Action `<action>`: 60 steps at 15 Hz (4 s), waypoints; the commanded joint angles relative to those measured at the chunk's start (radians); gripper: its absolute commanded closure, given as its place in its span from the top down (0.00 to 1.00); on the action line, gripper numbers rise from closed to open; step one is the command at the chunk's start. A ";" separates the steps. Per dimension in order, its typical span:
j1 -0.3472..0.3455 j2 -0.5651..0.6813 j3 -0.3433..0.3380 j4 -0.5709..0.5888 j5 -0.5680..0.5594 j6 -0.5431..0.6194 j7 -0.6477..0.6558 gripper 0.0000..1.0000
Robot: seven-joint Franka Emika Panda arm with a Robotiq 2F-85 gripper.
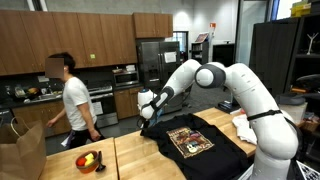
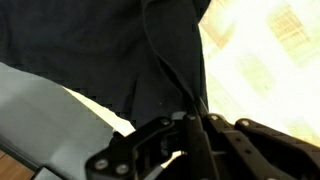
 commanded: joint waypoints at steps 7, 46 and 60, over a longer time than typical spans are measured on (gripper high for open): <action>0.005 -0.199 -0.084 -0.295 0.003 0.192 0.246 0.01; 0.065 -0.259 -0.169 -0.431 -0.098 0.180 0.487 1.00; 0.022 -0.332 -0.389 -0.418 -0.273 0.119 0.821 1.00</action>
